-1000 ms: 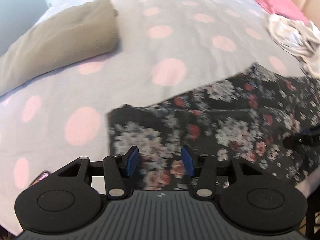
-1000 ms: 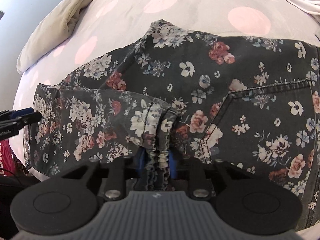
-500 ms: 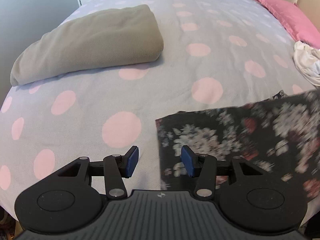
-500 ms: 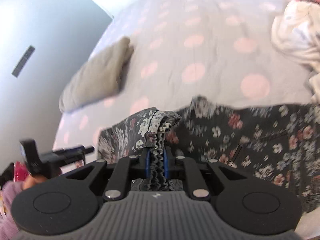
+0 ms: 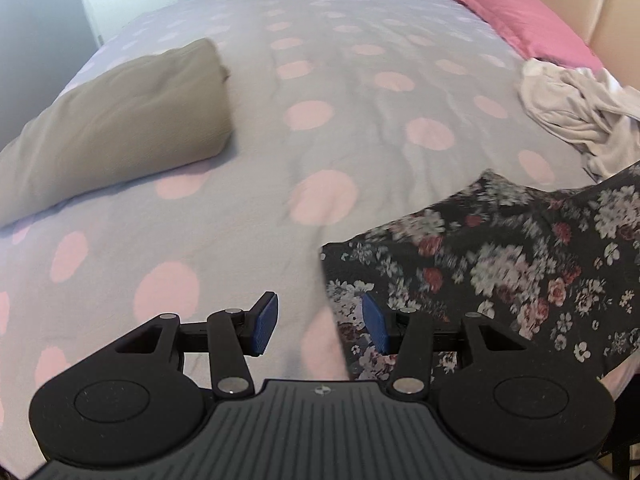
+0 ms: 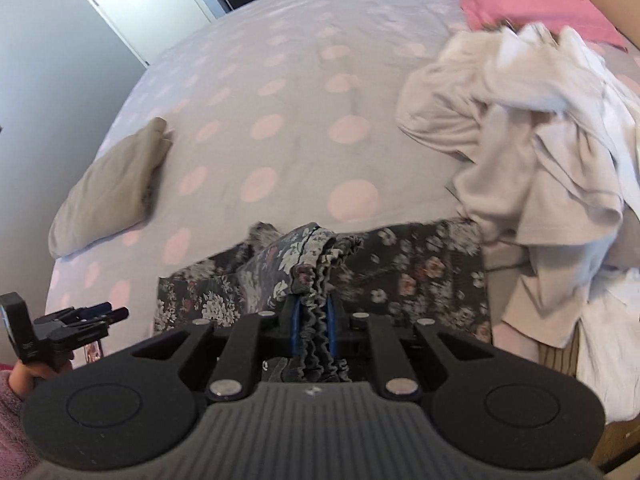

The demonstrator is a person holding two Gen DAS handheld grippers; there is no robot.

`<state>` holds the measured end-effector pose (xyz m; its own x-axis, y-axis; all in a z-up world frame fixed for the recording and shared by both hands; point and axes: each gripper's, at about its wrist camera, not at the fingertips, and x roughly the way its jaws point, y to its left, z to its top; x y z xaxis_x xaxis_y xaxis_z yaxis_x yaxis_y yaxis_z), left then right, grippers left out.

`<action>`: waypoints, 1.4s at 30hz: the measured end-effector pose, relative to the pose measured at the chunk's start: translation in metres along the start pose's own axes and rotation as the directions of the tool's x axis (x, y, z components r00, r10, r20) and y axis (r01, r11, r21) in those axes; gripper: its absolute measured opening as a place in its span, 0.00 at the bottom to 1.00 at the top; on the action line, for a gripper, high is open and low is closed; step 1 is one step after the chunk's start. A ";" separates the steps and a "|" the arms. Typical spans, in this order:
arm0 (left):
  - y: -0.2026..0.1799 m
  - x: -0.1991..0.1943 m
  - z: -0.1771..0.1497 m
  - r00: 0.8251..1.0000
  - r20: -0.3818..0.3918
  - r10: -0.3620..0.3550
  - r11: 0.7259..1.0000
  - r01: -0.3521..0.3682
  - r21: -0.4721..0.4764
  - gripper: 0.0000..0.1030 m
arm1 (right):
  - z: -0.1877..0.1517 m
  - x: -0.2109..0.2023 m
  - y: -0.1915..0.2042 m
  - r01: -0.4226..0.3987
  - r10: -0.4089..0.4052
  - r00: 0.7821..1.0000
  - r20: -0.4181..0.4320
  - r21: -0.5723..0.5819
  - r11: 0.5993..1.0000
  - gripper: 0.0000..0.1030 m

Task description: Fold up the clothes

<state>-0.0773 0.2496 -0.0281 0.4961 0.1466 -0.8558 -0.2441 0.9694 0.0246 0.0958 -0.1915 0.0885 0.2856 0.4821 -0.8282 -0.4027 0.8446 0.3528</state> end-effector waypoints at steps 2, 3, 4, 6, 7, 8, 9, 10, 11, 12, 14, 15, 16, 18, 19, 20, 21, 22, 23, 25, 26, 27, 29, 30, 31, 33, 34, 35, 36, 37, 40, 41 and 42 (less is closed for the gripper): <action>-0.011 0.003 0.003 1.000 -0.003 -0.011 1.000 0.011 0.028 0.44 | -0.001 0.009 -0.019 0.030 -0.030 0.999 -0.017 0.012 0.999 0.15; -0.016 0.005 0.004 1.000 -0.006 -0.012 0.999 0.013 0.040 0.44 | -0.002 0.013 -0.029 0.050 -0.049 0.999 -0.023 0.015 0.999 0.15; -0.021 0.007 0.006 1.000 -0.010 -0.012 0.999 0.012 0.051 0.44 | 0.000 0.016 -0.038 0.065 -0.065 0.998 -0.019 0.028 0.997 0.14; -0.029 0.011 0.007 1.000 -0.016 -0.011 0.997 0.012 0.071 0.44 | 0.003 0.021 -0.056 0.096 -0.095 0.995 -0.012 0.055 0.994 0.14; -0.031 0.013 0.008 1.000 -0.020 -0.012 0.997 0.013 0.078 0.44 | 0.005 0.024 -0.062 0.112 -0.112 0.994 -0.006 0.068 0.991 0.14; -0.033 0.015 0.008 1.000 -0.024 -0.013 0.996 0.015 0.084 0.44 | 0.007 0.028 -0.069 0.125 -0.125 0.992 -0.006 0.075 0.989 0.14; -0.035 0.018 0.007 0.999 -0.031 -0.012 0.996 0.015 0.090 0.44 | 0.007 0.035 -0.074 0.134 -0.133 0.991 -0.022 0.078 0.988 0.14; -0.037 0.021 0.006 0.999 -0.040 -0.010 0.995 0.014 0.095 0.44 | 0.006 0.042 -0.079 0.143 -0.141 0.989 -0.039 0.080 0.986 0.14; -0.038 0.024 0.005 0.999 -0.049 -0.009 0.995 0.013 0.099 0.44 | 0.006 0.050 -0.084 0.152 -0.148 0.987 -0.055 0.082 0.985 0.14; -0.039 0.027 0.005 0.998 -0.057 -0.007 0.995 0.013 0.103 0.44 | 0.005 0.057 -0.088 0.161 -0.156 0.985 -0.072 0.084 0.983 0.14; -0.040 0.032 0.003 0.997 -0.073 -0.005 0.994 0.013 0.111 0.44 | 0.005 0.070 -0.097 0.185 -0.177 0.979 -0.097 0.080 0.979 0.14; -0.041 0.034 0.002 0.997 -0.078 -0.007 0.993 0.016 0.115 0.44 | 0.005 0.075 -0.101 0.191 -0.183 0.978 -0.105 0.075 0.979 0.14; -0.042 0.035 0.002 0.997 -0.082 -0.009 0.993 0.018 0.119 0.44 | 0.005 0.080 -0.104 0.198 -0.189 0.975 -0.113 0.069 0.978 0.14; -0.043 0.037 0.000 0.996 -0.089 -0.012 0.992 0.024 0.127 0.44 | 0.004 0.090 -0.111 0.209 -0.199 0.972 -0.126 0.067 0.976 0.15; -0.043 0.038 -0.001 0.995 -0.094 -0.014 0.991 0.026 0.131 0.44 | 0.004 0.096 -0.114 0.214 -0.204 0.970 -0.131 0.069 0.974 0.15; -0.043 0.039 -0.002 0.995 -0.100 -0.016 0.990 0.029 0.135 0.44 | 0.003 0.101 -0.117 0.220 -0.209 0.968 -0.135 0.070 0.973 0.15; -0.043 0.040 -0.004 0.994 -0.106 -0.018 0.990 0.033 0.139 0.44 | 0.002 0.103 -0.119 0.226 -0.215 0.966 -0.141 0.068 0.972 0.15; -0.043 0.040 -0.006 0.993 -0.113 -0.025 0.989 0.041 0.141 0.44 | 0.001 0.105 -0.121 0.233 -0.221 0.964 -0.147 0.066 0.970 0.16; -0.043 0.039 -0.008 0.992 -0.122 -0.034 0.989 0.051 0.142 0.44 | -0.001 0.110 -0.122 0.241 -0.229 0.961 -0.155 0.060 0.969 0.17; -0.041 0.038 -0.013 0.988 -0.143 -0.058 0.987 0.078 0.138 0.45 | -0.003 0.119 -0.124 0.256 -0.244 0.955 -0.170 0.051 0.965 0.21; -0.041 0.038 -0.016 0.986 -0.152 -0.069 0.987 0.090 0.134 0.47 | -0.004 0.120 -0.124 0.258 -0.247 0.954 -0.169 0.049 0.965 0.22; -0.040 0.038 -0.019 0.984 -0.160 -0.080 0.987 0.101 0.128 0.48 | -0.005 0.120 -0.124 0.261 -0.250 0.954 -0.167 0.047 0.964 0.23; -0.038 0.038 -0.025 0.979 -0.177 -0.102 0.986 0.122 0.110 0.50 | -0.007 0.119 -0.125 0.261 -0.250 0.955 -0.160 0.051 0.964 0.24; -0.037 0.039 -0.029 0.975 -0.191 -0.114 0.986 0.134 0.095 0.50 | -0.008 0.118 -0.125 0.260 -0.249 0.956 -0.157 0.054 0.964 0.26; -0.037 0.042 -0.032 0.970 -0.209 -0.126 0.986 0.145 0.080 0.51 | -0.009 0.118 -0.126 0.259 -0.248 0.956 -0.155 0.058 0.964 0.26; -0.039 0.048 -0.039 0.963 -0.237 -0.130 0.986 0.151 0.073 0.51 | -0.011 0.116 -0.127 0.257 -0.246 0.958 -0.149 0.064 0.964 0.26; -0.040 0.051 -0.042 0.961 -0.247 -0.123 0.986 0.147 0.078 0.51 | -0.012 0.116 -0.128 0.256 -0.245 0.959 -0.146 0.067 0.964 0.26; -0.042 0.054 -0.045 0.961 -0.254 -0.112 0.987 0.138 0.088 0.51 | -0.013 0.116 -0.127 0.257 -0.245 0.959 -0.145 0.069 0.964 0.27; -0.041 0.057 -0.047 0.960 -0.260 -0.107 0.988 0.132 0.082 0.51 | -0.013 0.115 -0.127 0.258 -0.246 0.958 -0.143 0.070 0.964 0.31; -0.040 0.060 -0.048 0.958 -0.267 -0.107 0.990 0.128 0.065 0.51 | -0.014 0.115 -0.127 0.261 -0.249 0.958 -0.144 0.071 0.963 0.32; -0.040 0.059 -0.050 0.955 -0.283 -0.086 0.988 0.117 0.097 0.51 | -0.017 0.112 -0.127 0.260 -0.247 0.958 -0.143 0.078 0.962 0.32; -0.042 0.057 -0.051 0.955 -0.288 -0.073 0.986 0.113 0.125 0.51 | -0.018 0.111 -0.127 0.259 -0.246 0.959 -0.142 0.082 0.963 0.33; -0.044 0.056 -0.051 0.954 -0.293 -0.060 0.982 0.108 0.154 0.51 | -0.020 0.110 -0.127 0.257 -0.244 0.960 -0.140 0.085 0.963 0.33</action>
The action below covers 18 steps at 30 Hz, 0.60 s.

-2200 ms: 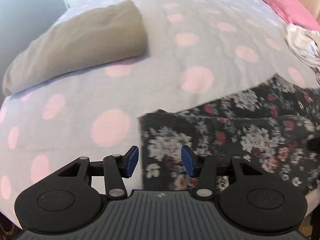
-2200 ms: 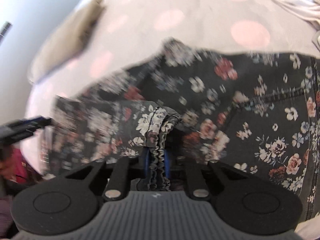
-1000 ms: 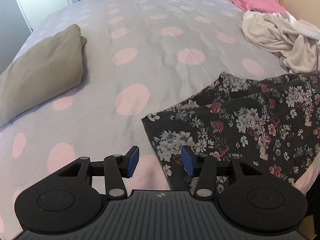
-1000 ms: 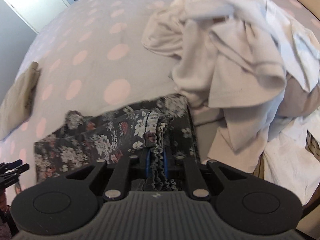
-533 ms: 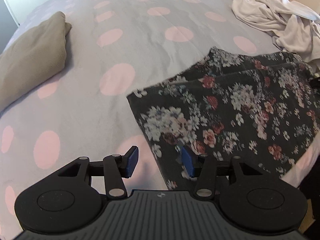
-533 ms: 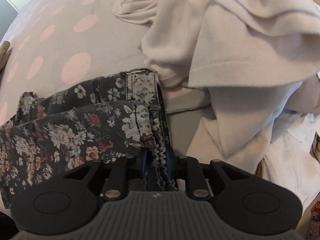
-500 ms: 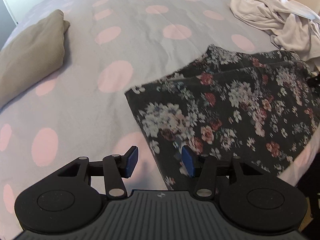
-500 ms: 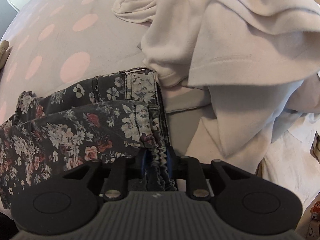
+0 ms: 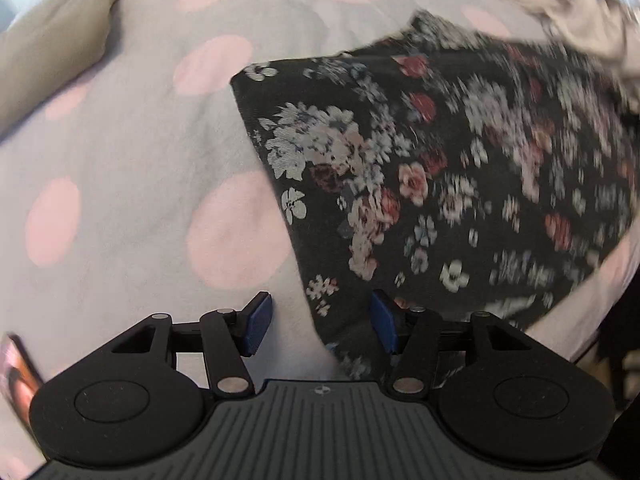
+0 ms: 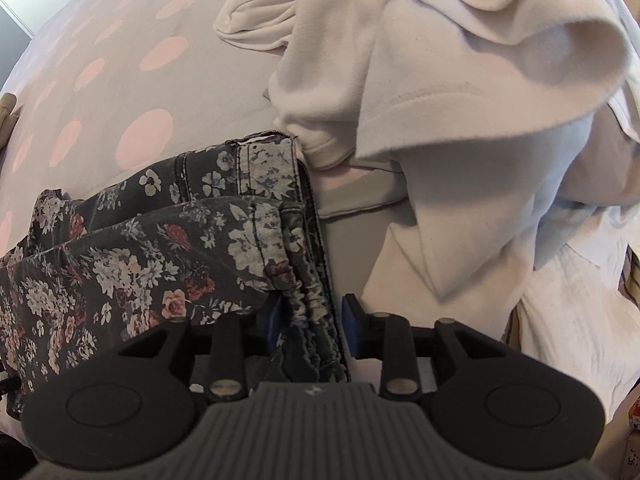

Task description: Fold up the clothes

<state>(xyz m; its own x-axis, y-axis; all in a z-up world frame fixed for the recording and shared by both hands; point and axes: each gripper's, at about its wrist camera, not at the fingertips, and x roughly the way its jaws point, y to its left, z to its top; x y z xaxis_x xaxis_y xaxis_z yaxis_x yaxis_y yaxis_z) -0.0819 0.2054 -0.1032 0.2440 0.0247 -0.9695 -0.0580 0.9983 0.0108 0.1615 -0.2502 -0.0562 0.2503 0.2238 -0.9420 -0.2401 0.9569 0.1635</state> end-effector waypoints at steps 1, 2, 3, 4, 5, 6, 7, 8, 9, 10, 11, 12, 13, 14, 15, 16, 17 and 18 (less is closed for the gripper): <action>-0.001 -0.001 -0.001 1.000 -0.012 0.005 1.000 -0.005 0.013 0.50 | -0.001 -0.001 0.000 -0.002 0.002 1.000 0.001 0.003 1.000 0.33; -0.001 -0.002 -0.003 1.000 -0.028 0.004 1.000 -0.004 0.018 0.48 | -0.003 -0.002 -0.001 -0.004 0.003 1.000 0.002 0.006 1.000 0.33; -0.001 -0.003 -0.005 0.999 -0.042 0.000 1.000 0.001 0.023 0.47 | -0.004 -0.002 -0.001 -0.005 0.005 1.000 0.003 0.009 1.000 0.34; 0.000 -0.003 -0.007 0.998 -0.056 -0.008 0.999 0.010 0.030 0.46 | -0.005 -0.002 -0.001 -0.005 0.005 1.000 0.003 0.010 1.000 0.34; 0.000 -0.004 -0.009 0.998 -0.065 -0.016 0.999 0.018 0.034 0.46 | -0.007 -0.001 -0.001 -0.004 0.004 1.000 0.003 0.010 1.000 0.35; 0.000 -0.005 -0.011 0.997 -0.072 -0.020 0.999 0.023 0.039 0.46 | -0.007 -0.001 -0.002 -0.003 0.003 1.000 0.003 0.012 1.000 0.36; 0.000 -0.005 -0.013 0.996 -0.081 -0.024 0.999 0.028 0.045 0.46 | -0.006 0.001 -0.003 -0.003 0.003 1.000 0.002 0.016 1.000 0.36; 0.000 -0.006 -0.015 0.996 -0.088 -0.027 0.998 0.031 0.051 0.46 | -0.006 0.000 -0.003 -0.003 0.002 1.000 0.003 0.018 1.000 0.36; 0.001 -0.007 -0.016 0.995 -0.097 -0.028 0.998 0.033 0.057 0.46 | -0.007 -0.001 -0.002 -0.002 0.002 1.000 0.004 0.021 1.000 0.36; 0.001 -0.008 -0.018 0.994 -0.108 -0.024 0.997 0.031 0.064 0.46 | -0.007 -0.002 -0.002 0.000 0.000 1.000 0.007 0.020 1.000 0.36; 0.001 -0.009 -0.020 0.993 -0.114 -0.014 0.997 0.022 0.072 0.46 | -0.007 -0.004 -0.002 0.002 -0.002 1.000 0.010 0.019 1.000 0.36; 0.002 -0.011 -0.021 0.993 -0.117 -0.002 0.997 0.011 0.080 0.46 | -0.008 -0.006 0.000 0.005 -0.005 1.000 0.015 0.017 1.000 0.36; 0.002 -0.013 -0.022 0.993 -0.119 0.010 0.996 0.000 0.087 0.45 | -0.008 -0.007 0.001 0.008 -0.008 1.000 0.021 0.015 1.000 0.36; 0.004 -0.016 -0.021 0.993 -0.114 0.021 0.996 -0.011 0.087 0.45 | -0.008 -0.010 0.002 0.007 -0.008 0.999 0.032 0.019 1.000 0.36; 0.008 -0.021 -0.019 0.995 -0.094 0.021 0.997 -0.014 0.075 0.45 | -0.008 -0.012 0.002 0.006 -0.007 0.999 0.043 0.023 1.000 0.36; 0.011 -0.027 -0.016 0.998 -0.065 0.013 0.998 -0.010 0.059 0.45 | -0.008 -0.014 0.003 0.001 -0.003 0.998 0.056 0.029 1.000 0.36; 0.015 -0.033 -0.013 0.999 -0.035 0.006 0.999 -0.004 0.044 0.45 | -0.008 -0.017 0.003 -0.004 0.001 0.998 0.067 0.035 0.999 0.36; 0.019 -0.039 -0.008 1.000 0.001 -0.004 1.000 0.004 0.021 0.45 | -0.007 -0.018 0.003 -0.009 0.006 0.997 0.075 0.037 0.999 0.36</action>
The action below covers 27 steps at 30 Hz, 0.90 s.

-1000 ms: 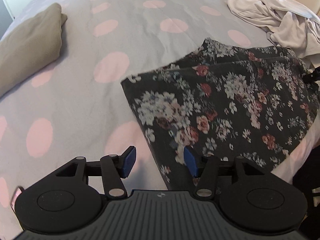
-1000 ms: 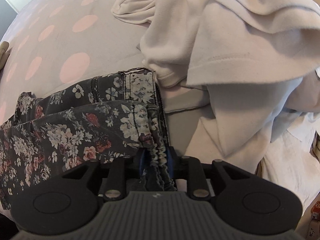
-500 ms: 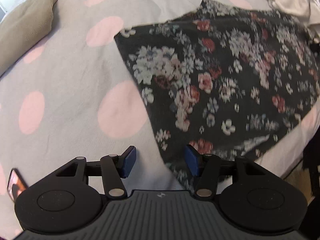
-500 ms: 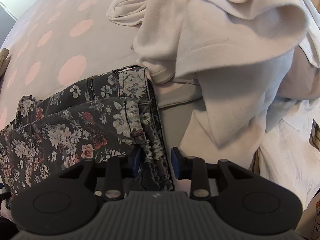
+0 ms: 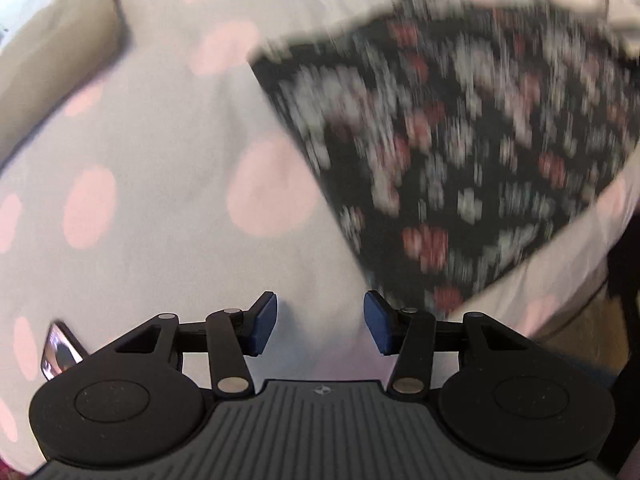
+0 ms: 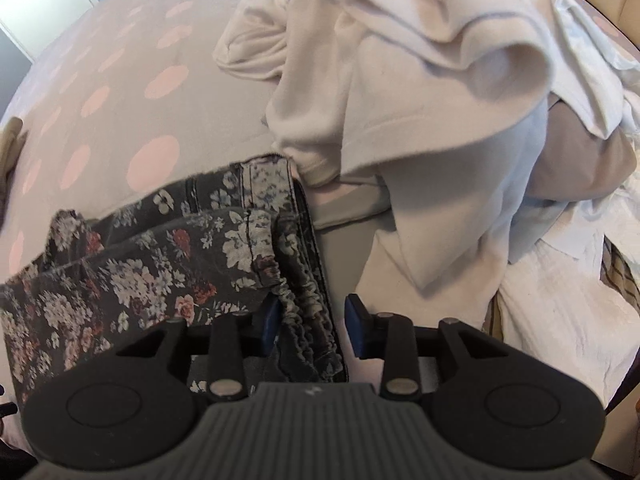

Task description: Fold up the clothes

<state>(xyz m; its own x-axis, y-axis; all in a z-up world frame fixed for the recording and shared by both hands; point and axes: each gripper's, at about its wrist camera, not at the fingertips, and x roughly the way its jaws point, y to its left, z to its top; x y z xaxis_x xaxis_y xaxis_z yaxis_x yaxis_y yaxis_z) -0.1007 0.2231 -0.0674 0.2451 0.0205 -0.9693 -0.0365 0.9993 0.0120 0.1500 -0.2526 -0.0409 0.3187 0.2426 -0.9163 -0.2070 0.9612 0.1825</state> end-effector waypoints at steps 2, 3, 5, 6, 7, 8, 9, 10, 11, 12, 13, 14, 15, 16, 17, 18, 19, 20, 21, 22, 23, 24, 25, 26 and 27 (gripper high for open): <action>0.006 -0.010 0.011 0.997 0.081 -0.013 0.999 0.018 -0.051 0.45 | 0.002 -0.002 0.000 -0.009 0.009 1.000 0.015 0.006 1.000 0.36; 0.008 -0.013 0.018 0.993 0.120 -0.010 0.997 0.019 -0.072 0.45 | 0.003 -0.003 0.000 -0.014 0.014 1.000 0.023 0.008 1.000 0.36; 0.010 -0.016 0.033 0.982 0.187 -0.004 0.994 0.025 -0.110 0.44 | 0.004 -0.006 0.000 -0.023 0.022 0.999 0.038 0.014 1.000 0.36; 0.010 -0.014 0.043 0.978 0.210 -0.002 0.992 0.028 -0.125 0.42 | 0.005 -0.007 0.000 -0.028 0.027 0.999 0.046 0.016 0.999 0.36; 0.010 -0.011 0.051 0.976 0.218 0.004 0.990 0.027 -0.140 0.38 | 0.006 -0.008 0.000 -0.032 0.031 0.998 0.053 0.019 0.999 0.36; 0.009 -0.006 0.057 0.976 0.217 0.013 0.988 0.022 -0.155 0.37 | 0.006 -0.010 -0.001 -0.037 0.036 0.998 0.056 0.020 0.999 0.36; 0.009 -0.002 0.064 0.976 0.215 0.021 0.985 0.016 -0.170 0.37 | 0.007 -0.011 -0.002 -0.041 0.040 0.997 0.058 0.021 0.999 0.37; 0.008 0.003 0.070 0.977 0.213 0.029 0.983 0.011 -0.185 0.36 | 0.006 -0.014 -0.003 -0.045 0.044 0.997 0.059 0.024 0.999 0.38; 0.009 0.008 0.074 0.978 0.204 0.036 0.981 0.004 -0.195 0.35 | 0.005 -0.016 -0.006 -0.052 0.050 0.997 0.059 0.028 0.998 0.38; 0.010 0.013 0.076 0.981 0.189 0.043 0.979 -0.004 -0.203 0.34 | 0.005 -0.016 -0.008 -0.062 0.060 0.996 0.060 0.033 0.998 0.39; 0.012 0.019 0.078 0.983 0.174 0.049 0.978 -0.012 -0.210 0.34 | 0.005 -0.018 -0.011 -0.083 0.080 0.995 0.065 0.040 0.996 0.39; 0.013 0.024 0.079 0.985 0.161 0.053 0.976 -0.017 -0.216 0.34 | 0.006 -0.019 -0.014 -0.104 0.100 0.992 0.070 0.047 0.993 0.39; 0.015 0.028 0.080 0.987 0.150 0.054 0.975 -0.019 -0.221 0.34 | 0.006 -0.021 -0.017 -0.127 0.122 0.990 0.076 0.054 0.990 0.40; 0.017 0.032 0.080 0.989 0.139 0.055 0.974 -0.022 -0.226 0.34 | 0.007 -0.023 -0.019 -0.163 0.157 0.984 0.088 0.064 0.985 0.42; 0.019 0.037 0.081 0.990 0.128 0.056 0.973 -0.025 -0.231 0.35 | 0.008 -0.025 -0.022 -0.192 0.185 0.978 0.097 0.067 0.979 0.51; 0.021 0.041 0.081 0.992 0.116 0.057 0.971 -0.028 -0.236 0.35 | 0.009 -0.027 -0.024 -0.219 0.211 0.972 0.106 0.069 0.973 0.56; 0.022 0.046 0.081 0.993 0.103 0.058 0.970 -0.031 -0.241 0.37 | 0.010 -0.027 -0.025 -0.225 0.216 0.970 0.111 0.068 0.972 0.56; 0.022 0.049 0.082 0.994 0.095 0.059 0.970 -0.034 -0.242 0.38 | 0.012 -0.024 -0.026 -0.217 0.209 0.972 0.108 0.067 0.974 0.57; 0.022 0.050 0.083 0.994 0.089 0.059 0.970 -0.036 -0.241 0.39 | 0.013 -0.022 -0.026 -0.209 0.202 0.974 0.104 0.065 0.976 0.57; 0.023 0.051 0.084 0.995 0.084 0.060 0.970 -0.039 -0.239 0.39 | 0.016 -0.017 -0.027 -0.204 0.198 0.976 0.087 0.063 0.977 0.57; 0.023 0.053 0.084 0.995 0.078 0.061 0.970 -0.041 -0.238 0.40 | 0.018 -0.011 -0.027 -0.204 0.200 0.978 0.065 0.057 0.977 0.57; 0.023 0.054 0.085 0.995 0.074 0.059 0.971 -0.040 -0.238 0.40 | 0.021 -0.004 -0.028 -0.205 0.202 0.978 0.044 0.051 0.977 0.57; 0.024 0.056 0.085 0.996 0.072 0.056 0.971 -0.037 -0.238 0.40 | 0.022 0.003 -0.027 -0.207 0.207 0.978 0.022 0.039 0.977 0.57; 0.025 0.058 0.086 0.996 0.069 0.052 0.971 -0.034 -0.238 0.41 | 0.024 0.009 -0.026 -0.210 0.211 0.978 0.000 0.026 0.977 0.57; 0.025 0.059 0.086 0.997 0.067 0.048 0.970 -0.031 -0.240 0.42 | 0.025 0.016 -0.025 -0.214 0.214 0.977 -0.022 0.013 0.977 0.57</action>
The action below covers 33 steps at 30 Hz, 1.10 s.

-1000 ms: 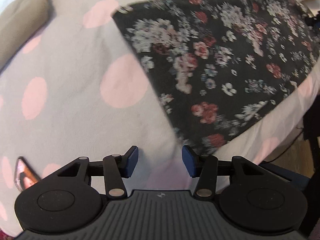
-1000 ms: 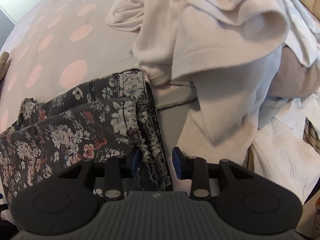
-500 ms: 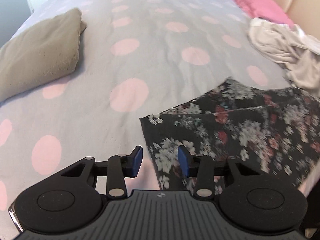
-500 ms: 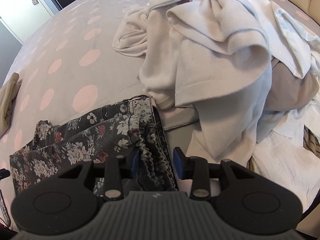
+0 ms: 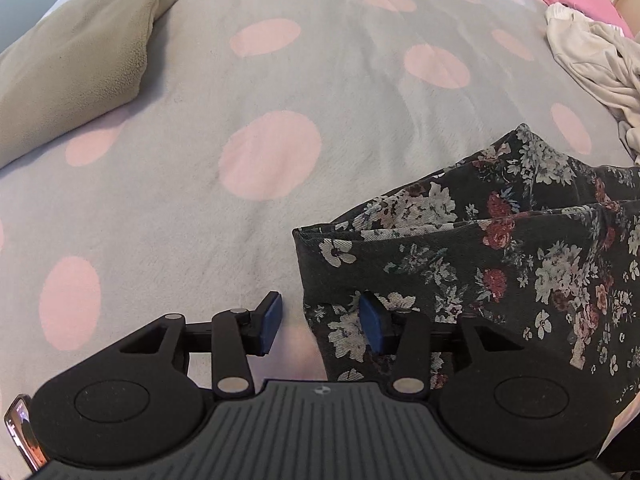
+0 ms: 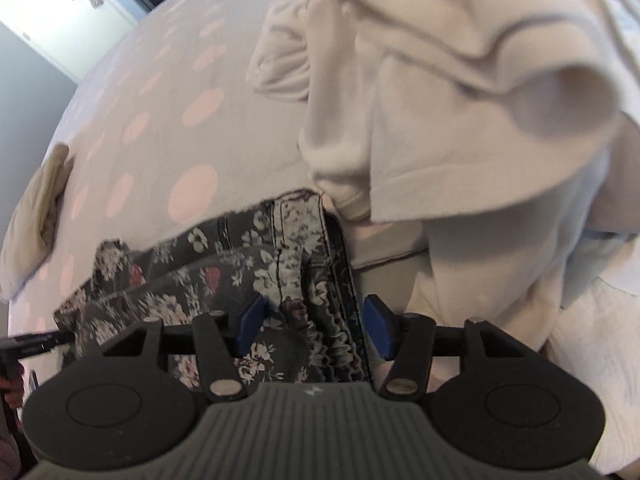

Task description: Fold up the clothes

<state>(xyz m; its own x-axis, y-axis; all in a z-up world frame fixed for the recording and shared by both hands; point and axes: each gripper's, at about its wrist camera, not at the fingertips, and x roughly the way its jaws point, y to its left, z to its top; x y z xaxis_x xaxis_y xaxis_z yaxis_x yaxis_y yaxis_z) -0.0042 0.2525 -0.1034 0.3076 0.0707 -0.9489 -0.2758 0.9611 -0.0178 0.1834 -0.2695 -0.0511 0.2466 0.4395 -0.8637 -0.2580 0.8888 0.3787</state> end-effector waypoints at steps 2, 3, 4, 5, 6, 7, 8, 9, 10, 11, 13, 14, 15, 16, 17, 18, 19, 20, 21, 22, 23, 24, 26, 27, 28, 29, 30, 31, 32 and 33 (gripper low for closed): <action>0.001 0.002 0.000 1.000 -0.002 -0.006 1.000 0.006 -0.004 0.42 | 0.001 0.011 -0.001 -0.002 0.002 0.999 -0.034 -0.025 1.000 0.57; 0.001 0.002 0.000 1.000 -0.001 -0.006 1.000 0.006 -0.001 0.42 | 0.000 0.017 -0.003 0.006 -0.007 0.999 -0.045 -0.035 0.999 0.57; 0.001 0.002 0.000 1.000 0.000 -0.007 1.000 0.007 0.002 0.42 | 0.000 0.022 -0.005 0.010 -0.013 0.998 -0.061 -0.041 0.999 0.57; 0.001 0.002 0.000 1.000 0.001 -0.007 1.000 0.007 0.004 0.42 | -0.001 0.027 -0.007 0.007 -0.010 0.998 -0.067 -0.039 0.999 0.57; 0.001 0.002 0.000 1.000 0.002 -0.007 1.000 0.007 0.007 0.42 | -0.002 0.028 -0.008 0.003 -0.006 0.998 -0.066 -0.036 0.999 0.57; 0.001 0.001 0.000 1.000 0.002 -0.007 1.000 0.007 0.010 0.43 | -0.003 0.030 -0.010 -0.001 -0.001 0.998 -0.065 -0.033 0.999 0.57; 0.000 0.001 -0.001 1.000 0.003 -0.008 1.000 0.007 0.013 0.43 | -0.003 0.032 -0.011 -0.005 0.003 0.998 -0.064 -0.030 1.000 0.57; 0.000 0.001 -0.001 1.000 0.004 -0.008 1.000 0.008 0.014 0.43 | -0.004 0.033 -0.013 -0.008 0.007 0.998 -0.063 -0.029 1.000 0.57; 0.000 0.002 -0.001 1.000 0.005 -0.008 1.000 0.008 0.014 0.43 | -0.005 0.033 -0.010 -0.004 0.002 0.998 -0.059 -0.041 0.999 0.57; 0.000 0.002 -0.001 1.000 0.006 -0.006 1.000 0.006 0.016 0.43 | -0.006 0.034 -0.008 0.000 -0.003 0.998 -0.056 -0.054 0.999 0.53; -0.002 0.001 -0.001 1.000 0.009 0.001 1.000 -0.001 0.023 0.43 | -0.007 0.033 -0.004 0.008 -0.012 0.999 -0.051 -0.075 0.997 0.43; -0.003 0.001 -0.002 1.000 0.012 0.005 1.000 -0.006 0.026 0.43 | -0.008 0.032 -0.001 0.013 -0.017 0.999 -0.049 -0.085 0.996 0.40; -0.003 0.001 -0.002 1.000 0.016 0.010 1.000 -0.010 0.028 0.43 | -0.008 0.032 0.002 0.018 -0.022 0.999 -0.047 -0.094 0.995 0.37; -0.004 0.001 -0.002 1.000 0.020 0.013 1.000 -0.014 0.028 0.43 | -0.008 0.031 0.004 0.023 -0.027 0.999 -0.044 -0.102 0.995 0.35; -0.004 0.000 -0.004 1.000 0.026 0.017 1.000 -0.017 0.026 0.44 | -0.008 0.028 0.007 0.030 -0.034 0.999 -0.039 -0.104 0.994 0.30; -0.004 -0.001 -0.005 0.999 0.031 0.019 1.000 -0.020 0.022 0.44 | -0.008 0.025 0.009 0.037 -0.040 0.999 -0.034 -0.106 0.994 0.27; -0.004 -0.002 -0.006 0.999 0.035 0.022 1.000 -0.022 0.017 0.44 | -0.010 0.021 0.011 0.041 -0.044 0.999 -0.024 -0.108 0.993 0.25; -0.005 -0.004 -0.007 0.999 0.040 0.027 1.000 -0.027 0.014 0.44 | -0.011 0.016 0.012 0.044 -0.046 0.999 -0.015 -0.109 0.993 0.22; -0.005 -0.006 -0.008 0.998 0.044 0.034 0.999 -0.035 0.013 0.44 | -0.011 0.010 0.013 0.038 -0.038 0.999 -0.003 -0.102 0.994 0.20; -0.006 -0.009 -0.009 0.998 0.050 0.043 0.999 -0.044 0.017 0.44 | -0.012 0.004 0.014 0.031 -0.030 1.000 0.009 -0.095 0.995 0.20; -0.008 -0.012 -0.010 0.997 0.057 0.054 0.998 -0.055 0.025 0.44 | -0.012 -0.002 0.020 0.018 -0.017 1.000 0.017 -0.098 0.995 0.18; -0.008 -0.014 -0.011 0.996 0.063 0.065 0.997 -0.067 0.032 0.44 | -0.013 -0.009 0.026 0.006 -0.003 1.000 0.025 -0.101 0.995 0.17; -0.009 -0.020 -0.013 0.993 0.075 0.086 0.995 -0.089 0.041 0.43 | -0.014 -0.022 0.038 -0.019 0.024 0.999 0.042 -0.107 0.994 0.17; -0.008 -0.023 -0.014 0.992 0.081 0.094 0.994 -0.098 0.044 0.42 | -0.014 -0.028 0.044 -0.031 0.037 0.998 0.050 -0.110 0.993 0.17; -0.008 -0.026 -0.015 0.992 0.087 0.096 0.994 -0.100 0.042 0.42 | -0.015 -0.034 0.050 -0.044 0.051 0.997 0.058 -0.113 0.993 0.17; -0.007 -0.029 -0.016 0.991 0.093 0.093 0.995 -0.097 0.039 0.42 | -0.015 -0.041 0.055 -0.056 0.064 0.996 0.067 -0.117 0.992 0.17; -0.006 -0.032 -0.017 0.991 0.099 0.091 0.995 -0.095 0.035 0.42 | -0.016 -0.047 0.061 -0.068 0.078 0.994 0.075 -0.120 0.990 0.17; -0.005 -0.036 -0.017 0.991 0.105 0.088 0.995 -0.091 0.031 0.42 | -0.016 -0.054 0.067 -0.080 0.091 0.992 0.083 -0.124 0.989 0.17; -0.004 -0.040 -0.018 0.990 0.112 0.083 0.996 -0.087 0.027 0.42 | -0.017 -0.060 0.073 -0.093 0.105 0.990 0.091 -0.127 0.988 0.17; -0.004 -0.043 -0.019 0.990 0.118 0.079 0.996 -0.083 0.026 0.42 | -0.017 -0.066 0.079 -0.105 0.119 0.988 0.098 -0.131 0.986 0.17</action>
<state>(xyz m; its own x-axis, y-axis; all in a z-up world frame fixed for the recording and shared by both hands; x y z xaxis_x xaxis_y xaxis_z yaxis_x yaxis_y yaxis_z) -0.0337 0.2410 -0.0683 0.3899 0.1776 -0.9036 -0.2766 0.9585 0.0690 0.1307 -0.2302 0.0302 0.3043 0.5524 -0.7761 -0.4028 0.8129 0.4207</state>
